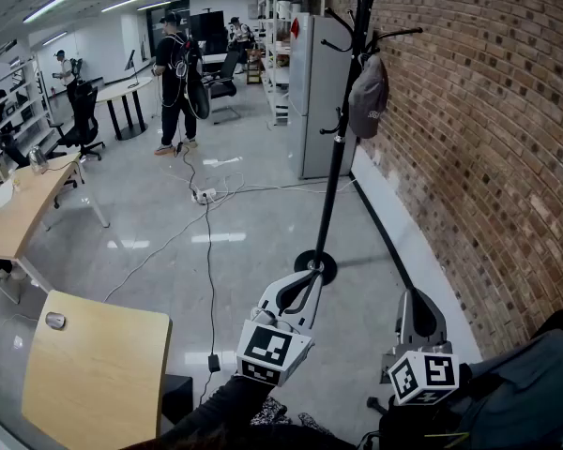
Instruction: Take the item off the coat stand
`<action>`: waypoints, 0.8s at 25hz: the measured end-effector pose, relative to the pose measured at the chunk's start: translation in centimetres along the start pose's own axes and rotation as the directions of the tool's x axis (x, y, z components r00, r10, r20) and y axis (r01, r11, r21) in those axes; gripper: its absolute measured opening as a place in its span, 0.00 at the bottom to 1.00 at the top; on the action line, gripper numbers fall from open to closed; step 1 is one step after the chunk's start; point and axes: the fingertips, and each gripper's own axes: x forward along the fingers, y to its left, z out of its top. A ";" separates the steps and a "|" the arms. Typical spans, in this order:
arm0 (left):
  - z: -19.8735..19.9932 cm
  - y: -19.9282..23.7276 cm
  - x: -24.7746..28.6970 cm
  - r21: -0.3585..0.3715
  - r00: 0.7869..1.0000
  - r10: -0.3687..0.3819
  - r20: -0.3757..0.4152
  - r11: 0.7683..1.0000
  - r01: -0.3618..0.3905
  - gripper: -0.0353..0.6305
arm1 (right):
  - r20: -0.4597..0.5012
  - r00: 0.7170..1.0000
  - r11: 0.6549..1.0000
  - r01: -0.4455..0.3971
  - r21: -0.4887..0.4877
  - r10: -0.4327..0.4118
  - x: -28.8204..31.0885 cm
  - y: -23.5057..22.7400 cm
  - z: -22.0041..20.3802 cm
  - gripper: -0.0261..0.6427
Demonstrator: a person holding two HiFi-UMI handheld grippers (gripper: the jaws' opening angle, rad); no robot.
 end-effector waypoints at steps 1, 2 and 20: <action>-0.2 0.3 0.2 -0.001 1.000 0.001 -0.004 1.000 -0.001 0.06 | -0.002 1.000 1.000 0.002 0.003 -0.002 0.3 0.0 -0.1 0.05; -0.3 0.6 0.4 -0.001 1.000 0.002 -0.007 1.000 -0.002 0.06 | -0.004 1.000 1.000 0.002 0.004 -0.002 0.7 0.0 -0.3 0.05; -1.9 12.0 11.3 -0.037 1.000 -0.005 -0.018 0.999 0.005 0.06 | -0.044 0.999 0.999 0.025 -0.043 -0.026 15.9 -1.4 -2.2 0.05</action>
